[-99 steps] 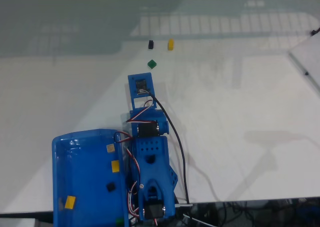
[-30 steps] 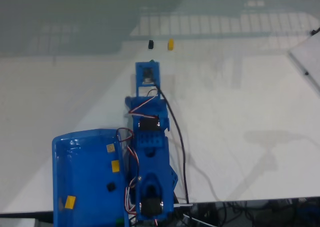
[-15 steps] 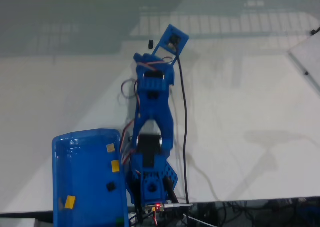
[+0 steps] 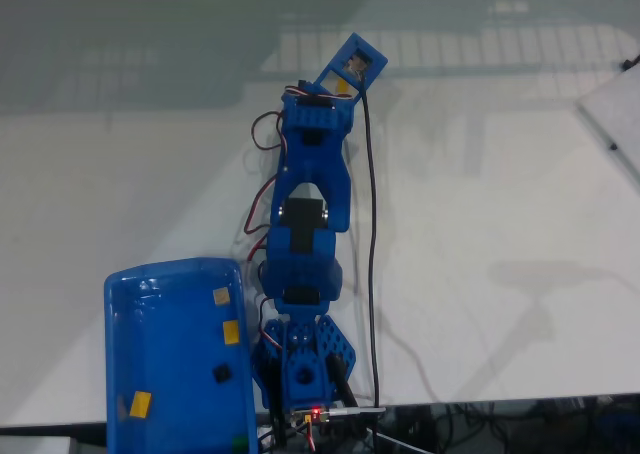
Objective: Pick up all the lego then put into the bin
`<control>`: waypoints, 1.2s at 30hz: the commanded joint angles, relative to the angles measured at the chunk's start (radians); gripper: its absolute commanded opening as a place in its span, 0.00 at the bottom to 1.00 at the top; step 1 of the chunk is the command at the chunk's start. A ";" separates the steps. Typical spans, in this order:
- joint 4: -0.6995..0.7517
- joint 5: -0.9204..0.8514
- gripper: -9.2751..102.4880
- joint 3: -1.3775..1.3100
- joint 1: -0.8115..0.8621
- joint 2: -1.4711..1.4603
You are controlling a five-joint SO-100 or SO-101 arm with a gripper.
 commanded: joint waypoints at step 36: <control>0.132 -0.035 0.25 -0.273 -0.032 -0.250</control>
